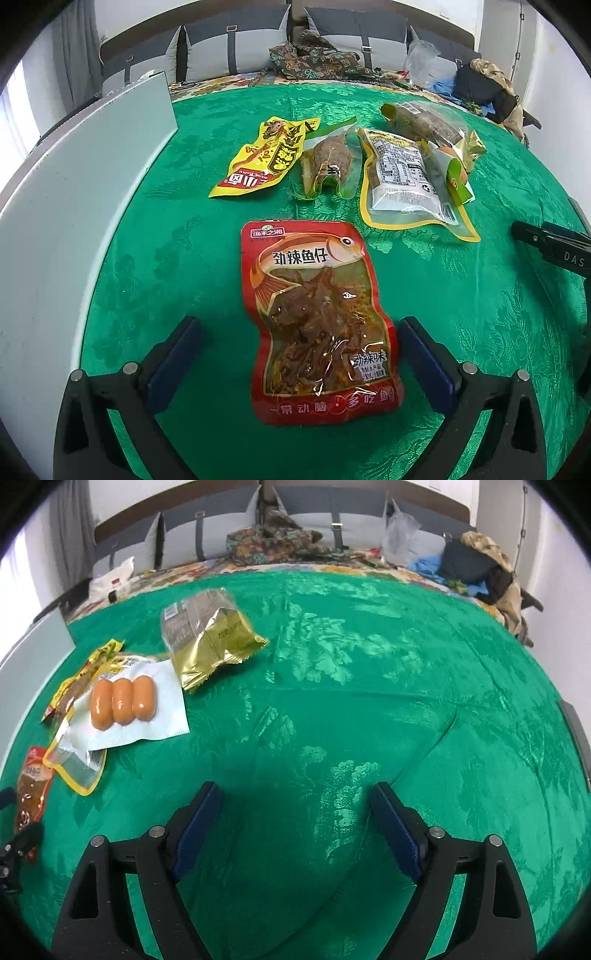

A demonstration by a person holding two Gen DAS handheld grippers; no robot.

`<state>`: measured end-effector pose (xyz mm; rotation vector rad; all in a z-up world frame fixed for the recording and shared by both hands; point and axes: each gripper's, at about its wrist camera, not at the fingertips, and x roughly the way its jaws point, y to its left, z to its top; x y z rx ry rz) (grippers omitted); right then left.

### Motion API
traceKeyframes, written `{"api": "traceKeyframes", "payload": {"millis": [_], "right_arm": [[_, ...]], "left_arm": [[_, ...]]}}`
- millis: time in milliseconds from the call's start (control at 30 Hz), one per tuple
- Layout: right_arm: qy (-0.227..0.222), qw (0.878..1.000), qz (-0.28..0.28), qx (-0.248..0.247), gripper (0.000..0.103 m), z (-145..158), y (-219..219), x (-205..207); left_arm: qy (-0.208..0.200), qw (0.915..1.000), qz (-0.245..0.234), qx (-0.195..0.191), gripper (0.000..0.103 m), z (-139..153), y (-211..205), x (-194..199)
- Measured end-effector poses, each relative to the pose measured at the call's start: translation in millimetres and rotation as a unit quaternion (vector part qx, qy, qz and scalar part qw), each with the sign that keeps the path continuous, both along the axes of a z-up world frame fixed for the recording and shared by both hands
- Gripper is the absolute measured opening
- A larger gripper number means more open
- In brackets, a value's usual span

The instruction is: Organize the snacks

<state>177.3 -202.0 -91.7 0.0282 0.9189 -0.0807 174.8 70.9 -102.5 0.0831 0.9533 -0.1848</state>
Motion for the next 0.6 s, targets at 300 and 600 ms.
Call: {"api": "traceKeyframes", "payload": {"millis": [300,600], "right_arm": [[0.0,1.0,0.0,-0.002,0.087,-0.9,-4.2,-1.5],[0.0,1.0,0.0,-0.002,0.087,-1.3,-6.1,-1.6]], "left_arm": [[0.0,1.0,0.0,0.001,0.103,0.0,-0.2,1.0],[0.0,1.0,0.0,0.001,0.103,0.0,-0.1,1.0]]}}
